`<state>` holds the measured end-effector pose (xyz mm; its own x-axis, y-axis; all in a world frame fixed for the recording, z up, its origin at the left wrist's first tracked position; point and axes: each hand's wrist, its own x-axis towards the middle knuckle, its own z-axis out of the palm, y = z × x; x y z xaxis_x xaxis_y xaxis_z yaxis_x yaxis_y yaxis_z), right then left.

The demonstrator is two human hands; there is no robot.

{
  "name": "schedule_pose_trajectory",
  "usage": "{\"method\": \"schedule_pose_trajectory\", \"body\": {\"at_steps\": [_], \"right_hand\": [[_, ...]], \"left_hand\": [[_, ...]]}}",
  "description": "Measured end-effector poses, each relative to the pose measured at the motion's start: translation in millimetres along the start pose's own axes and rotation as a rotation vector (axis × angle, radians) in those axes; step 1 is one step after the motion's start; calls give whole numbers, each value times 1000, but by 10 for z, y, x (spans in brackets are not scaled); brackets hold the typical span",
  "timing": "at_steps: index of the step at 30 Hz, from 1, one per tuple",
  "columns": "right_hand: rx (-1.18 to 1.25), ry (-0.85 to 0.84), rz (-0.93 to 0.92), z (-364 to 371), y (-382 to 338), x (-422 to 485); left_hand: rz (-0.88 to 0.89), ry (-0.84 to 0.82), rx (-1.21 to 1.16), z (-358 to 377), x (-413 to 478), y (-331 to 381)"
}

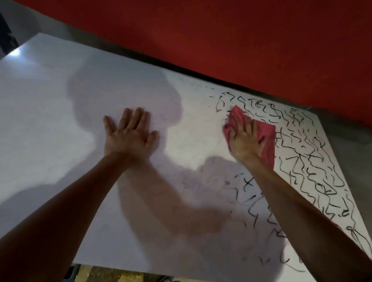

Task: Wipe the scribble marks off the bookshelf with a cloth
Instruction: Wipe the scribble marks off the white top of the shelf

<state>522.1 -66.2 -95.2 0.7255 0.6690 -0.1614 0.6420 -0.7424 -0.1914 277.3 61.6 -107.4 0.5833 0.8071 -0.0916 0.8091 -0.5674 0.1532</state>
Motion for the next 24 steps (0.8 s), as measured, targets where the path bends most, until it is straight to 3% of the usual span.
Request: {"method": "schedule_pose_trajectory", "body": {"at_steps": [2,6,8,11,17,21,24], "right_hand": [[-37,6,-31,159,-61,-379],[-146,153,-299,446,-69,-1589],[-141,129,-327,503,-20,-1846],[-113,96,-345,406,-19,-1441],[-1,-26,-61,47,-137,5],[-39,15,-77,230,-79,-511],[-114,167,-254,435,43,-1533]], "left_hand": [[15,4,-7,13,-22,4],[14,6,-1,14,-13,-1],[10,-4,-1,18,-11,-6],[8,-3,0,18,-7,-9],[-2,8,15,27,-12,-8],[14,12,-18,25,-15,-9],[12,-8,-23,30,-15,-5]]}}
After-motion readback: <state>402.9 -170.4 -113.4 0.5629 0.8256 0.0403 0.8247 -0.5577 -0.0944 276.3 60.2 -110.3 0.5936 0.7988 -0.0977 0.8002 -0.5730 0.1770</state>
